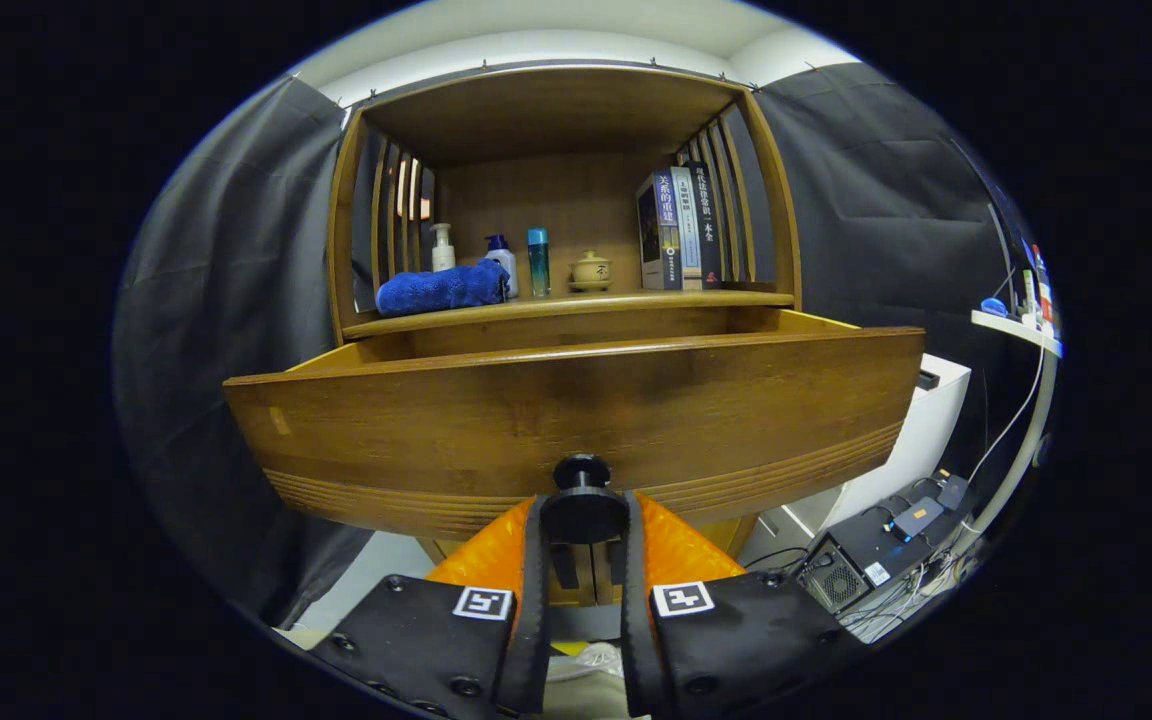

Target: Pull open the drawer, take out the items inside it, and place them on the countertop above the cabinet.

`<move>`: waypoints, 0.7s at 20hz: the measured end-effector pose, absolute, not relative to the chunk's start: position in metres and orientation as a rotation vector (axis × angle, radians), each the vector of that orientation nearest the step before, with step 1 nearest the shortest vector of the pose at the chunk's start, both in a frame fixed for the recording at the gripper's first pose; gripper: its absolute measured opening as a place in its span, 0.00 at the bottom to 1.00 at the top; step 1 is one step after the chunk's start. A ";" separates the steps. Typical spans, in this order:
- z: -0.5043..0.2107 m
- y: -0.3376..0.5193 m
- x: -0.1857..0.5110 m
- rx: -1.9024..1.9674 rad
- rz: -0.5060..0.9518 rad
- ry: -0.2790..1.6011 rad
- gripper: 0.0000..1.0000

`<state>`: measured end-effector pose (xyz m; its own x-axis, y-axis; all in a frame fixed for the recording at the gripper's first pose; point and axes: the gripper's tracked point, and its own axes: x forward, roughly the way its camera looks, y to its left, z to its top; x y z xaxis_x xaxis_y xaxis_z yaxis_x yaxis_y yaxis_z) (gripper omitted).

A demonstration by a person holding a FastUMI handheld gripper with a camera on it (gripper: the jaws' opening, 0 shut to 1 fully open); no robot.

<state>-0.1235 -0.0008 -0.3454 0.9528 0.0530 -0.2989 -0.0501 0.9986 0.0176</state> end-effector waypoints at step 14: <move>-0.341 -0.001 -0.138 0.033 0.044 0.313 0.49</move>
<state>-0.1384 -0.0010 -0.3407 0.9504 0.0487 -0.3071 -0.0384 0.9985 0.0393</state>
